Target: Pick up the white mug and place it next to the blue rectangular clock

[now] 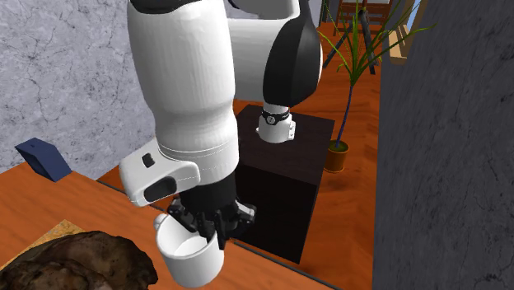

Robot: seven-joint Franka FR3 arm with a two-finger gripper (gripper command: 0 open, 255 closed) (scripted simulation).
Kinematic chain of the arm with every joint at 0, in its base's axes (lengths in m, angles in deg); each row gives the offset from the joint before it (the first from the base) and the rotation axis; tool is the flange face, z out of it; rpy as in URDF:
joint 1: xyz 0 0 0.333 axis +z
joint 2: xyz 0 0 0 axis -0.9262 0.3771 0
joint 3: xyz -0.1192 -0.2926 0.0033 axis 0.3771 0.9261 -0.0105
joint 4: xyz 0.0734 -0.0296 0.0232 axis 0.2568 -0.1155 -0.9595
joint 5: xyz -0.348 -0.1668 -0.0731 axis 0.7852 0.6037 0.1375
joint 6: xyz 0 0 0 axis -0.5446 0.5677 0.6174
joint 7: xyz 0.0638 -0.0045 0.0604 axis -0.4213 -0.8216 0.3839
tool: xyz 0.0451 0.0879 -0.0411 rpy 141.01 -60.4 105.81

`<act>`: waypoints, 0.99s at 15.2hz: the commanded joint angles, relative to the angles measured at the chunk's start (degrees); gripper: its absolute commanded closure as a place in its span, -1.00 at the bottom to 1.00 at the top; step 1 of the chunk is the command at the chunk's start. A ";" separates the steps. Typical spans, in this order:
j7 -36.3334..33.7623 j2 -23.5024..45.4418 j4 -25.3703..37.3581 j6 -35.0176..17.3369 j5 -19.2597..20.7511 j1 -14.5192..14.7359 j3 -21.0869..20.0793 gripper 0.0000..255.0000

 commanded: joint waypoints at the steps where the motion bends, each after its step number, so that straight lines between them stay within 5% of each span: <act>1: -0.06 -0.42 0.97 1.38 -0.03 0.07 -0.05 1.00; 15: 0.10 -1.73 9.80 11.51 -0.22 0.19 -0.16 1.00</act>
